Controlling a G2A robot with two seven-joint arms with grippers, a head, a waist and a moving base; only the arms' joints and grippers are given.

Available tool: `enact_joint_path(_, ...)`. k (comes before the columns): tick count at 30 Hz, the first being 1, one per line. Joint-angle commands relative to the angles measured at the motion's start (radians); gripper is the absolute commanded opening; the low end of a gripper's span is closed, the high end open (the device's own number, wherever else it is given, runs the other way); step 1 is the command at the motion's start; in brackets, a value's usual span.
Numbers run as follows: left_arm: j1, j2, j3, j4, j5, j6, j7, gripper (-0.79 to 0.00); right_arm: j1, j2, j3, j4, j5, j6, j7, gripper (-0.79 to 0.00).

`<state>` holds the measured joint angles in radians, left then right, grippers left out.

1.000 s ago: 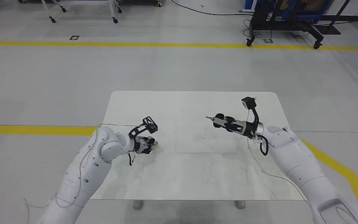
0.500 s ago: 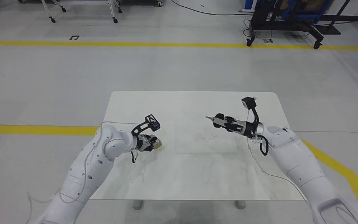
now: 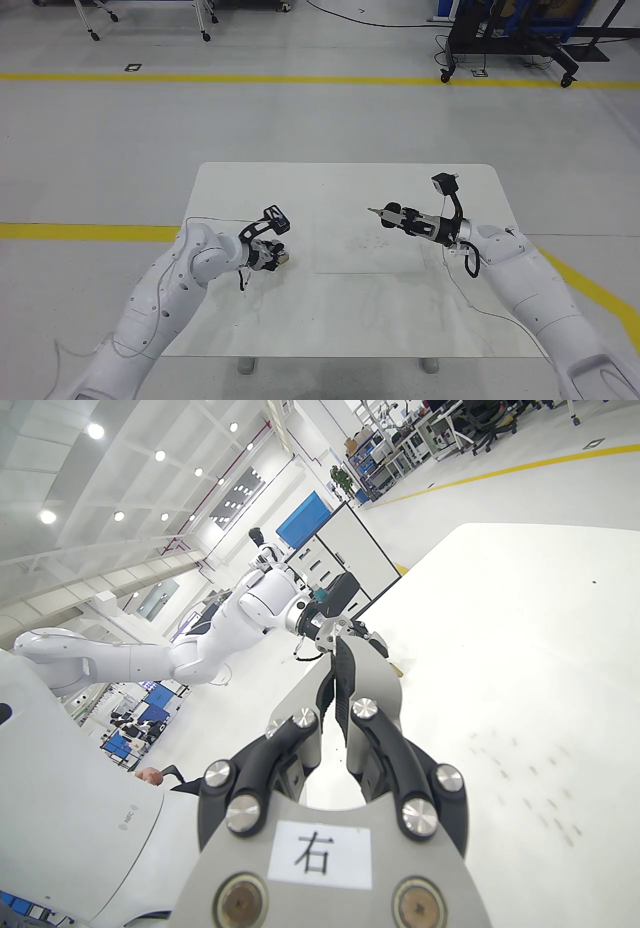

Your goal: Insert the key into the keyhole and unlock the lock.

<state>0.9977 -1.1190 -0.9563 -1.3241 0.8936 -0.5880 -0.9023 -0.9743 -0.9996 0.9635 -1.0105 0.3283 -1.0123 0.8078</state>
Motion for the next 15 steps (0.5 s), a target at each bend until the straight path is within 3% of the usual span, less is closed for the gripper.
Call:
enact_joint_path(1, -0.005, -0.001, 0.003, 0.007, 0.002, -0.001, 0.008, -0.785, 0.0, 0.0, 0.0, 0.0, 0.0, 0.0, 0.0, -0.785)
enact_joint_path(15, -0.012, 0.005, -0.002, -0.011, 0.001, 0.01, 0.009, -0.785, 0.0, 0.0, 0.0, 0.0, 0.0, 0.0, 0.0, -0.785)
